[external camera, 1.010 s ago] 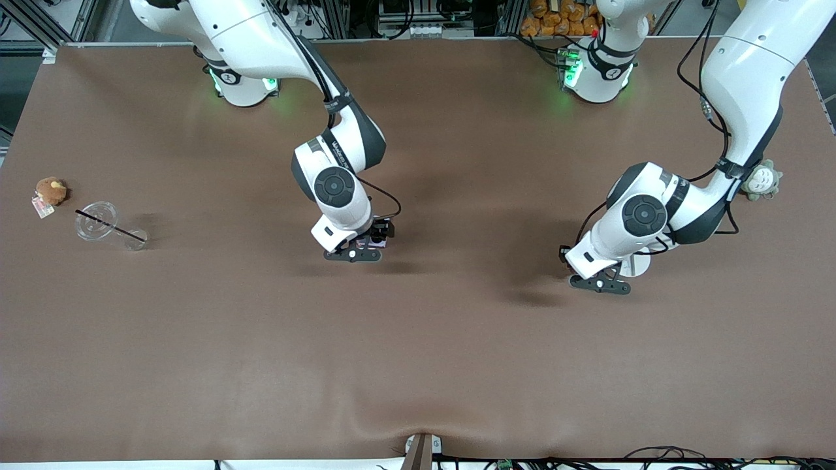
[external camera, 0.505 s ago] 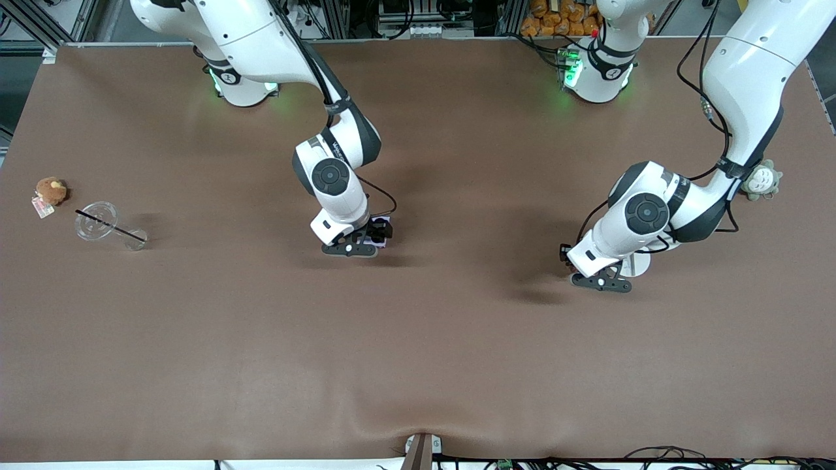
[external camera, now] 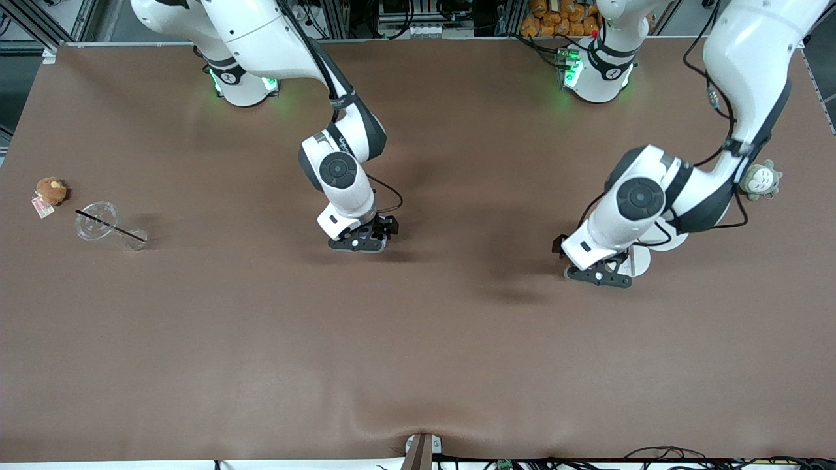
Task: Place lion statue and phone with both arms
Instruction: 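Set the lion by the white cup while the right gripper grasps the phone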
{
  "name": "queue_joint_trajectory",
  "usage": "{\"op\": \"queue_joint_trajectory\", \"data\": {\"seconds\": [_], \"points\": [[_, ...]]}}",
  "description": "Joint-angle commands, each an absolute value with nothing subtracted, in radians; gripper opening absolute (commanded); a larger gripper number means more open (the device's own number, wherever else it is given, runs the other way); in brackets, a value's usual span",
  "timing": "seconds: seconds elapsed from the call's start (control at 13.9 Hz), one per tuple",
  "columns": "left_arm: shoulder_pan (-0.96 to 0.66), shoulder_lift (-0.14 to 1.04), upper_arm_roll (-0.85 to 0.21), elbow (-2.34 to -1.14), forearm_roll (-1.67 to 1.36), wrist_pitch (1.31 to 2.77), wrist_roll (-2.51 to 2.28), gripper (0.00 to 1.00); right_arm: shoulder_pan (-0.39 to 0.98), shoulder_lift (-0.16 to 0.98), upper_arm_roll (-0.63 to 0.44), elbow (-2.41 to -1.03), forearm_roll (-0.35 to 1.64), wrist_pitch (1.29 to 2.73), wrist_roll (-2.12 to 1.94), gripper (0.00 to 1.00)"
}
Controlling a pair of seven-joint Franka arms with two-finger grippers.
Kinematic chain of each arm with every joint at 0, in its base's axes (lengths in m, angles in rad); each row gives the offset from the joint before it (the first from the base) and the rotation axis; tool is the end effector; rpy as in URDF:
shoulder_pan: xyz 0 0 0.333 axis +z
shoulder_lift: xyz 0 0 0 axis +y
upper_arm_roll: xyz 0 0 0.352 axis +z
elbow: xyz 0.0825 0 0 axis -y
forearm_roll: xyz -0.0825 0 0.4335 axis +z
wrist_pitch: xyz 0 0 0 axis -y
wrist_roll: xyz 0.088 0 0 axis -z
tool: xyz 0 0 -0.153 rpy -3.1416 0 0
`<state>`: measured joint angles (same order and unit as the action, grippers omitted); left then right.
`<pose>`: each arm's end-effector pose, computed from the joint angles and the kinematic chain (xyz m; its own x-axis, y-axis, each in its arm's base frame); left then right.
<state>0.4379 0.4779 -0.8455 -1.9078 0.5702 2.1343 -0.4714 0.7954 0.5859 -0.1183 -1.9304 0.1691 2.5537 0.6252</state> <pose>0.6321 -0.2030 0.2719 0.9767 -0.2146 -0.0052 -0.2136 -0.9690 -0.1241 0.5276 0.4267 0.1305 0.9977 -0.0662 0.0145 -0.0654 -0.9965 -0.0529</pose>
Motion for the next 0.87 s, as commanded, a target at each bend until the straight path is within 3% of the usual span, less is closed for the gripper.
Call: {"op": "queue_joint_trajectory", "data": {"seconds": [0.0, 0.29, 0.58, 0.65, 0.72, 0.79], "points": [[0.446, 0.402, -0.937, -1.792, 0.571, 1.925, -0.486, 1.00, 0.818, 0.581, -0.129, -1.956, 0.170, 2.583, 0.647, 1.00], [0.449, 0.403, -1.011, -1.522, 0.551, 1.656, -0.474, 1.00, 0.824, 0.592, -0.132, -1.957, 0.166, 2.599, 0.647, 1.00], [0.453, 0.399, -1.043, -1.410, 0.548, 1.559, -0.474, 1.00, 0.836, 0.626, -0.133, -1.974, 0.160, 2.673, 0.647, 1.00], [0.453, 0.394, -1.046, -1.385, 0.548, 1.545, -0.474, 1.00, 0.836, 0.626, -0.133, -1.976, 0.158, 2.683, 0.644, 0.91], [0.454, 0.394, -1.046, -1.376, 0.548, 1.540, -0.474, 1.00, 0.836, 0.623, -0.133, -1.976, 0.160, 2.680, 0.646, 0.30], [0.453, 0.394, -1.045, -1.371, 0.542, 1.539, -0.472, 1.00, 0.838, 0.608, -0.132, -1.974, 0.160, 2.669, 0.646, 0.02]]}}
